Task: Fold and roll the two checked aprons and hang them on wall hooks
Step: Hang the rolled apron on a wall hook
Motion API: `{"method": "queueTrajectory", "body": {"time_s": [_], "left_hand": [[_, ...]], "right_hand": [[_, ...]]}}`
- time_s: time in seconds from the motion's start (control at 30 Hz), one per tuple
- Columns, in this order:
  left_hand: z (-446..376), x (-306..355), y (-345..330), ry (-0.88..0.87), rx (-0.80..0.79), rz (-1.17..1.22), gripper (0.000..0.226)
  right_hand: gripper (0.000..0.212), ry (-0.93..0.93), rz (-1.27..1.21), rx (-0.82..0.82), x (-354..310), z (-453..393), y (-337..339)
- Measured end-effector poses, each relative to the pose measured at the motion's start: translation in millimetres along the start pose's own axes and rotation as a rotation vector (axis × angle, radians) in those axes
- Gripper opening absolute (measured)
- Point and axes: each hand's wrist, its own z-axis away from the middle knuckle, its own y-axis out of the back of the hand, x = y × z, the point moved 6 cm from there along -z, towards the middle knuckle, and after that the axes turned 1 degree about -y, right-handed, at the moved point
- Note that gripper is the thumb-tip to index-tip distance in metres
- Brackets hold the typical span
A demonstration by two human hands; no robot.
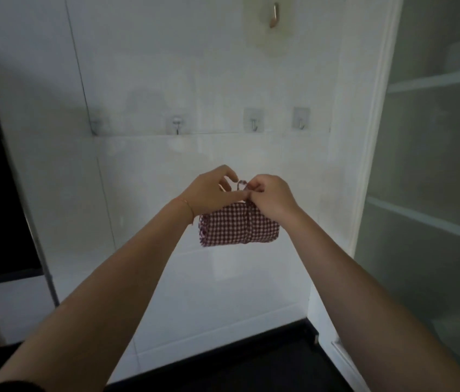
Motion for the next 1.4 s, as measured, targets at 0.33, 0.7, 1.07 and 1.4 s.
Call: {"method": "queueTrajectory", "body": {"time_s": [0.33,0.7,1.07,1.4], "left_hand": [[-21.9,-22.0,23.1,0.132,0.267,0.142,0.019],[-74.2,-9.3,29.9,0.129,0.634,0.258,0.011],[-86.6,-14.1,19.5,0.193,0.758,0.212,0.016],[-76.7,-12.9,7.8,0.246,0.758,0.167,0.016]], "right_hand": [[0.017,-0.164,-0.203,0.09,-8.9,-59.1,48.4],[0.014,-0.156,-0.3,0.142,-12.6,-130.2,71.8],[0.027,-0.033,-0.178,0.043,-5.5,-175.8,69.5],[0.019,0.144,0.029,0.032,-13.4,-159.4,64.0]]}}
